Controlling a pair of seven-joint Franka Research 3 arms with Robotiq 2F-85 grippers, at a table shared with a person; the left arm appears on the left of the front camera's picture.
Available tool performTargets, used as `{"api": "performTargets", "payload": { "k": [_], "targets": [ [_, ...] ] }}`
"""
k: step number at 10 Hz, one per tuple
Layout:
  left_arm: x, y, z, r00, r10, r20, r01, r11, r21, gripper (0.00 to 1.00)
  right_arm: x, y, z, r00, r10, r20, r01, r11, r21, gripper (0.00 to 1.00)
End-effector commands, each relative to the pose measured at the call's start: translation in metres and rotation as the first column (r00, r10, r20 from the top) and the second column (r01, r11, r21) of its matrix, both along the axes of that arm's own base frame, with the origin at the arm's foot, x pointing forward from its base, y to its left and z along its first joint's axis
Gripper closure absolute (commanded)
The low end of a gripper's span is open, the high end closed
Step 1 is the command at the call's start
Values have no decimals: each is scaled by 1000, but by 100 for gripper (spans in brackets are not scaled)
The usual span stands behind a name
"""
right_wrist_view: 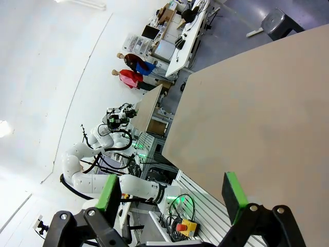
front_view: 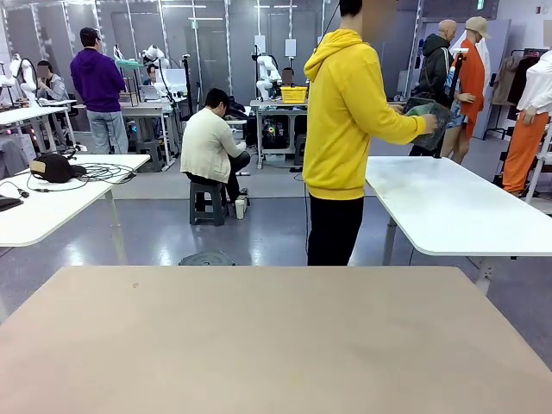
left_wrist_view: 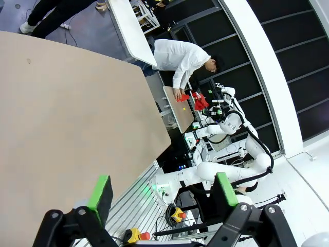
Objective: Fold the towels and place them in the basket.
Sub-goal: When a person lays out a Towel with hook on the table, fold it in half twice.
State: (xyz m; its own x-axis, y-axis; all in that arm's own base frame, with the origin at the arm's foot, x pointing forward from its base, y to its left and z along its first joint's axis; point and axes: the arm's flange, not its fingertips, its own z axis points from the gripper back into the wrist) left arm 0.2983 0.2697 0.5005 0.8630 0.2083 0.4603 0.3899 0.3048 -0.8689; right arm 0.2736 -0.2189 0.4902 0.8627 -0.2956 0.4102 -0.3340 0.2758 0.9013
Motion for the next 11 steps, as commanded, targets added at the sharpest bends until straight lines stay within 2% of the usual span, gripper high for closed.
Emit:
{"api": "performTargets", "payload": {
  "k": [1, 11],
  "targets": [
    [-2, 0, -2, 1000, -8, 6, 8, 1000, 0, 0, 1, -1, 1, 1000, 1, 27, -1, 1000, 4, 0],
    [-2, 0, -2, 1000, -8, 6, 8, 1000, 0, 0, 1, -1, 1, 1000, 1, 27, -1, 1000, 4, 0]
  ]
}}
